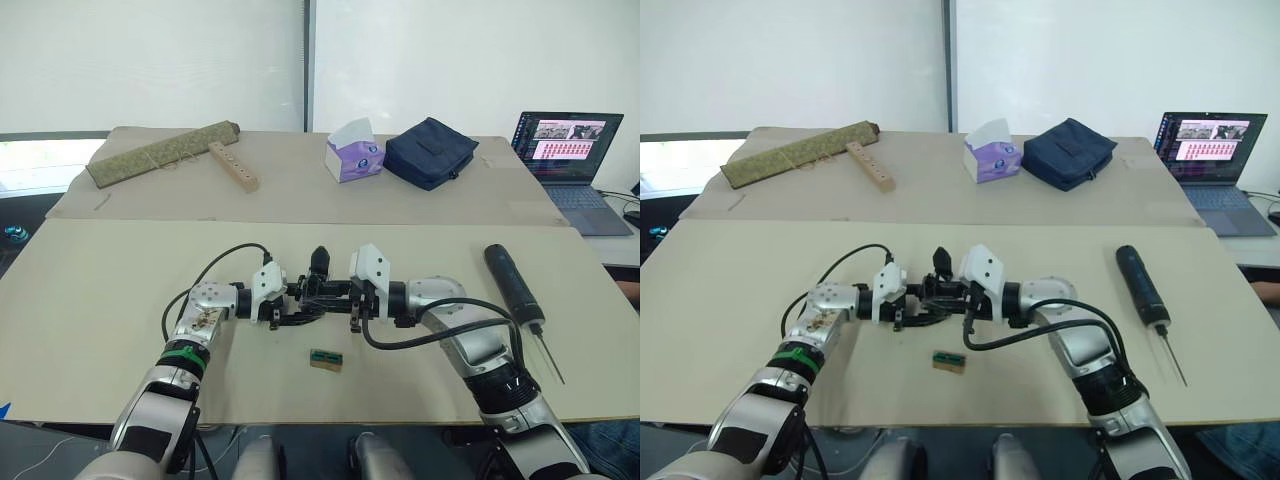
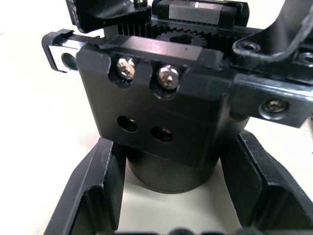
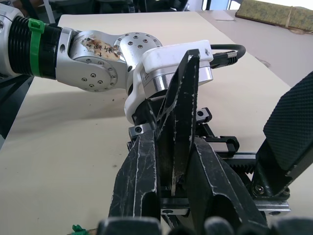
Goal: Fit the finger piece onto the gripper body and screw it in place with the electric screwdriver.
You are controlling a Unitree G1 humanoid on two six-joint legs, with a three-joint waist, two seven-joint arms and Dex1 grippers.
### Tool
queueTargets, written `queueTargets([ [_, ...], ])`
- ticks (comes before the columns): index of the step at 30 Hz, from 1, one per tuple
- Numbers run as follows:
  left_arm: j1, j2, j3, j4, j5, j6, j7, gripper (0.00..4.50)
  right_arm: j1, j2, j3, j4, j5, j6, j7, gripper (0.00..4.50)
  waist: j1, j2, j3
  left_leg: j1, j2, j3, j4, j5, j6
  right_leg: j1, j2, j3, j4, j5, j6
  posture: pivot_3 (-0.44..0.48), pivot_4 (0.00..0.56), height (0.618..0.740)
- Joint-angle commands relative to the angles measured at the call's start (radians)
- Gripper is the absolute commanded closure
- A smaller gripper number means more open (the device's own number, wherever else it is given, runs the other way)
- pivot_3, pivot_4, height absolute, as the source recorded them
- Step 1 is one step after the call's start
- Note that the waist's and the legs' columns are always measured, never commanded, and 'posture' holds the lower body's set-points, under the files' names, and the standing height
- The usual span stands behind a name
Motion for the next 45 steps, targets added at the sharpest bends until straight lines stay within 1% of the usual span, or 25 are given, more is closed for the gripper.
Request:
queueTargets([
  [1,0.043,0.016,-0.025,0.026,0.029,0.036,-0.011,2.21,0.014,-0.016,-0.001,-0.026,0.023,0.028,0.023,4.13,0.000,0.000,0.000,0.000,0.000,0.000,0.000,0.000,0.000,0.000,0.000,0.000,0.000,0.000,0.000,0.000,0.150,0.740],
  [5,0.045,0.016,-0.025,0.026,0.029,0.038,-0.012,2.21,0.008,-0.011,0.006,-0.009,0.014,0.023,0.015,4.13,0.000,0.000,0.000,0.000,0.000,0.000,0.000,0.000,0.000,0.000,0.000,0.000,0.000,0.000,0.000,0.000,0.150,0.740],
  [10,0.048,0.014,-0.027,0.019,0.026,0.047,-0.014,2.21,-0.012,0.006,0.025,0.107,-0.042,-0.021,-0.009,4.13,-0.002,0.002,-0.004,0.002,0.000,0.000,0.000,0.000,0.000,0.001,0.000,0.000,0.000,0.000,0.000,0.000,0.150,0.740],
  [14,0.059,0.014,-0.032,0.002,0.024,0.061,-0.018,2.21,-0.023,0.002,0.038,0.143,-0.058,-0.046,0.002,4.14,-0.004,0.003,-0.009,0.004,0.000,0.000,-0.001,0.000,0.000,0.003,0.000,0.000,0.000,0.000,0.000,0.000,0.150,0.740],
  [20,0.071,0.017,-0.035,-0.018,0.020,0.081,-0.022,2.21,-0.030,-0.005,0.047,0.125,-0.047,-0.060,0.033,4.14,-0.006,0.004,-0.012,0.004,0.000,0.000,-0.002,0.000,0.000,0.002,0.000,0.000,0.000,-0.001,0.000,0.000,0.150,0.740],
  [28,0.082,0.023,-0.028,-0.010,0.020,0.095,-0.013,2.21,-0.061,0.033,0.002,0.074,0.030,-0.010,0.035,4.14,-0.007,0.004,-0.012,0.004,0.000,0.000,-0.002,0.000,0.001,0.002,0.000,0.000,0.000,-0.001,-0.001,0.000,0.150,0.740],
  [30,0.085,0.026,-0.028,-0.004,0.024,0.090,-0.013,2.21,-0.064,0.039,-0.011,0.062,0.046,-0.027,0.051,3.11,-0.008,0.004,-0.012,0.004,0.000,0.000,-0.002,0.000,0.001,0.002,0.000,0.000,0.000,-0.001,-0.001,0.000,0.150,0.740],
  [33,0.087,0.029,-0.029,0.008,0.030,0.083,-0.012,2.21,-0.070,0.050,-0.034,0.057,0.060,-0.069,0.057,2.17,-0.008,0.004,-0.012,0.003,0.000,0.001,-0.002,0.000,0.001,0.001,0.000,0.000,0.000,-0.001,-0.001,0.000,0.150,0.740],
  [34,0.087,0.029,-0.029,0.011,0.031,0.081,-0.011,2.21,-0.070,0.052,-0.043,0.055,0.065,-0.075,0.058,1.73,-0.008,0.004,-0.012,0.003,0.000,0.001,-0.002,0.000,0.001,0.001,0.000,0.000,0.000,-0.001,-0.001,0.000,0.150,0.740],
  [39,0.088,0.025,-0.021,0.014,0.021,0.105,-0.007,2.21,-0.058,0.035,-0.073,0.044,0.079,-0.093,0.082,0.03,-0.008,0.004,-0.012,0.004,0.001,0.001,-0.002,0.000,0.001,0.002,0.000,0.000,0.000,-0.001,-0.001,0.000,0.150,0.740],
  [41,0.088,0.021,-0.015,0.013,0.012,0.125,-0.006,2.21,-0.049,0.027,-0.085,0.032,0.093,-0.095,0.097,0.03,-0.009,0.004,-0.012,0.004,0.001,0.001,-0.002,0.000,0.001,0.001,0.001,0.000,0.000,-0.001,-0.001,0.000,0.150,0.740],
  [43,0.087,0.019,-0.008,0.014,0.010,0.126,0.009,1.16,-0.037,0.021,-0.106,0.009,0.127,-0.097,0.114,0.00,-0.009,0.005,-0.012,0.004,0.001,0.001,-0.002,0.000,0.001,0.002,0.001,0.000,0.000,-0.001,-0.001,0.000,0.150,0.740],
  [44,0.089,0.020,-0.007,0.015,0.012,0.116,0.015,0.86,-0.027,0.017,-0.119,-0.008,0.143,-0.101,0.123,0.00,-0.009,0.005,-0.013,0.004,0.001,0.001,-0.002,0.000,0.001,0.002,0.001,0.000,0.000,-0.001,-0.001,0.000,0.150,0.740],
  [45,0.091,0.022,-0.008,0.019,0.017,0.098,0.022,0.29,-0.019,0.013,-0.131,-0.024,0.162,-0.099,0.130,0.00,-0.009,0.005,-0.013,0.004,0.000,0.001,-0.002,0.000,0.001,0.002,0.000,0.000,0.000,-0.001,-0.001,0.000,0.150,0.740],
])
